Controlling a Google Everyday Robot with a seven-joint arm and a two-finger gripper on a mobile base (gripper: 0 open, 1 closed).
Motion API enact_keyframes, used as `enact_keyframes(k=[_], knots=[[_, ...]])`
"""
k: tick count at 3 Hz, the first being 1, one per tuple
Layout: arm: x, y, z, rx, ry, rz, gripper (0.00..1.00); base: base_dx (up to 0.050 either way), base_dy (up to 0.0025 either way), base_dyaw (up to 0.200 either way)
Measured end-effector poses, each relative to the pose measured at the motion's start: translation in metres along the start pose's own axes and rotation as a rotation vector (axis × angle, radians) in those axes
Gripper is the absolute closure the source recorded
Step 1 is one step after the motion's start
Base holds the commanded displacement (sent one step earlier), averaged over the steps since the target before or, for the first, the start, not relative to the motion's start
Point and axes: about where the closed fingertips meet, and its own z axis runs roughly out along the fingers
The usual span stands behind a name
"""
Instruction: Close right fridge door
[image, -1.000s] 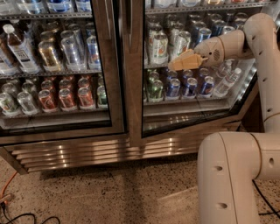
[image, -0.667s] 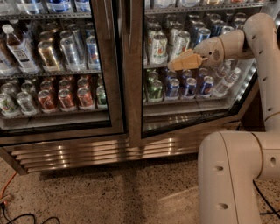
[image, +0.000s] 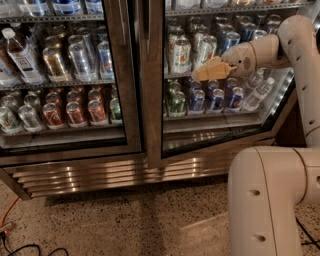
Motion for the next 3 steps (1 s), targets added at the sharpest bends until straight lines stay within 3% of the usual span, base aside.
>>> enact_keyframes(k=[3], knots=[[0.0019,0.0001,0.0003,0.006,0.005,-0.005,1.00,0.000,0.00000,0.000]])
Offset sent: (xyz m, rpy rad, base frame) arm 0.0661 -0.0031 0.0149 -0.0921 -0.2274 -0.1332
